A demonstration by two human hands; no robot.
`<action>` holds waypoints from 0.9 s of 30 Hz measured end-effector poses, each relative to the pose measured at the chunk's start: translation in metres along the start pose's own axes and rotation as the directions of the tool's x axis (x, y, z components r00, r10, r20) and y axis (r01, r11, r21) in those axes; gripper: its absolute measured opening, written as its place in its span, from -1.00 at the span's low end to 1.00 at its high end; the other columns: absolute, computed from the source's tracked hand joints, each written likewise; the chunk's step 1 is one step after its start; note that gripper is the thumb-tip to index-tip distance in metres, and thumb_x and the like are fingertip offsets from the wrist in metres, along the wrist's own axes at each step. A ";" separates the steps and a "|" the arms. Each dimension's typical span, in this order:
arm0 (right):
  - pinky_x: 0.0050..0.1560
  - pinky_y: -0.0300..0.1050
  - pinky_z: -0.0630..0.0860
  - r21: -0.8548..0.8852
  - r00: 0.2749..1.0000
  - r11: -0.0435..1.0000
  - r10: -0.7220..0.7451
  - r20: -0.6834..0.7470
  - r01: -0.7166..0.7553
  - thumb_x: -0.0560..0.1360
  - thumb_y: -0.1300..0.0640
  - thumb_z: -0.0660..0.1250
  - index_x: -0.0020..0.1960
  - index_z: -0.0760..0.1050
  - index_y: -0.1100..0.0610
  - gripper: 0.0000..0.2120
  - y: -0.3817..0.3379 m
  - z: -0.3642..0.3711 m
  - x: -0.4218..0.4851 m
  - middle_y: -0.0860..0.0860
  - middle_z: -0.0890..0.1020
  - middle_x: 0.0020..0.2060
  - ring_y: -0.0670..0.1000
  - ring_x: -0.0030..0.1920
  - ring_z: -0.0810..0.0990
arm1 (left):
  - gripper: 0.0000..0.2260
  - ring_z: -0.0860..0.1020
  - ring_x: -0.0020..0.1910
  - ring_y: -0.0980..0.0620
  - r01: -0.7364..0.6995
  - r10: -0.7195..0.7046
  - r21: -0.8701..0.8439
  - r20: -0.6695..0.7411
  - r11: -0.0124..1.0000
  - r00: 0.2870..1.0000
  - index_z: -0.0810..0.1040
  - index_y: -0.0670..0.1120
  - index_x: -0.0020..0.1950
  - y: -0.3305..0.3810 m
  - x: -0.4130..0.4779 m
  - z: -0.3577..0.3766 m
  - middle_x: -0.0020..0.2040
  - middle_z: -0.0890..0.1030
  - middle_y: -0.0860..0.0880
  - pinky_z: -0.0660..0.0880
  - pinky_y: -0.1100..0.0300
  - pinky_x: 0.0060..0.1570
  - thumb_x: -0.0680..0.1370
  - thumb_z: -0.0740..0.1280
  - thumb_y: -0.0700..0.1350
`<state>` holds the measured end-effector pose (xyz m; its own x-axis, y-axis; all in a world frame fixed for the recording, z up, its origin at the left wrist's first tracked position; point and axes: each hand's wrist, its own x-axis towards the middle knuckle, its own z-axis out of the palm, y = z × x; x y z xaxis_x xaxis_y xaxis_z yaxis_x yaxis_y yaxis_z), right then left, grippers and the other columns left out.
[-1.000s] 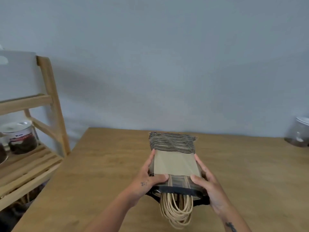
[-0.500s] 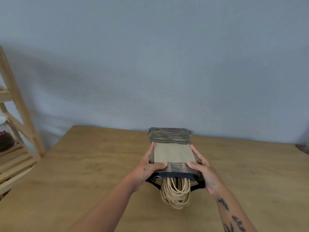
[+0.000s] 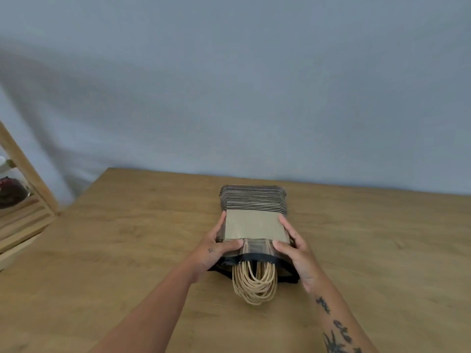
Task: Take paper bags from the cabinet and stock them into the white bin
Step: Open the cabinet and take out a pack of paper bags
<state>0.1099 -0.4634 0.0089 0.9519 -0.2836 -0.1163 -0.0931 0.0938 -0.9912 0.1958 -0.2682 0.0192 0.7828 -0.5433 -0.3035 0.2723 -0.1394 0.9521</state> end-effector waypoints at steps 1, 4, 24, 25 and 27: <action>-0.06 -0.48 0.49 0.002 1.000 1.000 -0.007 0.000 0.007 0.43 0.28 0.36 0.35 0.33 -0.15 -0.41 0.002 -0.001 0.001 -0.19 0.48 0.18 -0.24 0.16 0.46 | -0.15 0.43 0.32 -0.03 0.000 0.000 0.000 -0.004 1.000 1.000 0.05 0.20 0.50 -0.001 0.000 0.001 0.40 0.38 0.01 0.36 -0.02 0.36 0.39 0.49 -0.11; -0.09 -0.53 0.46 0.015 1.000 1.000 -0.014 -0.005 0.014 0.43 0.30 0.35 0.32 0.32 -0.17 -0.42 0.008 -0.001 0.005 -0.26 0.47 0.13 -0.28 0.13 0.45 | -0.21 0.43 0.31 0.01 -0.005 0.005 0.005 -0.029 1.000 1.000 0.07 0.19 0.50 -0.002 0.001 0.003 0.37 0.41 0.04 0.38 0.09 0.32 0.43 0.45 -0.14; 0.22 -0.14 0.35 -0.399 0.929 0.917 -0.145 -0.340 -0.002 0.42 0.08 0.40 0.24 0.49 0.01 -0.61 0.001 0.066 -0.139 0.05 0.51 0.25 0.02 0.29 0.44 | -0.37 0.33 0.36 0.04 -0.016 0.104 0.423 -0.185 0.906 0.977 0.12 0.08 0.52 -0.038 -0.155 -0.039 0.37 0.40 -0.11 0.28 0.20 0.27 0.53 0.35 -0.11; 0.21 -0.16 0.36 -0.388 0.929 0.921 -0.156 -0.335 0.014 0.42 0.09 0.40 0.22 0.50 0.02 -0.63 0.003 0.076 -0.157 0.02 0.53 0.23 0.00 0.27 0.45 | -0.38 0.35 0.27 0.10 -0.023 0.107 0.433 -0.170 0.901 0.980 0.14 0.07 0.52 -0.043 -0.171 -0.046 0.32 0.43 -0.11 0.28 0.23 0.23 0.53 0.34 -0.11; 0.16 -0.21 0.35 -0.373 0.933 0.927 -0.160 -0.323 0.029 0.43 0.12 0.40 0.20 0.52 0.05 -0.66 0.007 0.101 -0.194 -0.04 0.54 0.15 -0.07 0.20 0.45 | -0.40 0.34 0.29 0.09 -0.033 0.113 0.448 -0.153 0.894 0.982 0.16 0.04 0.51 -0.057 -0.202 -0.061 0.42 0.36 -0.14 0.28 0.17 0.27 0.54 0.33 -0.09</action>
<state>-0.0463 -0.3112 0.0308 0.8082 -0.5881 0.0294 -0.1674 -0.2774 -0.9461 0.0564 -0.0997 0.0243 0.8850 -0.4222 -0.1965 -0.0327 -0.4773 0.8781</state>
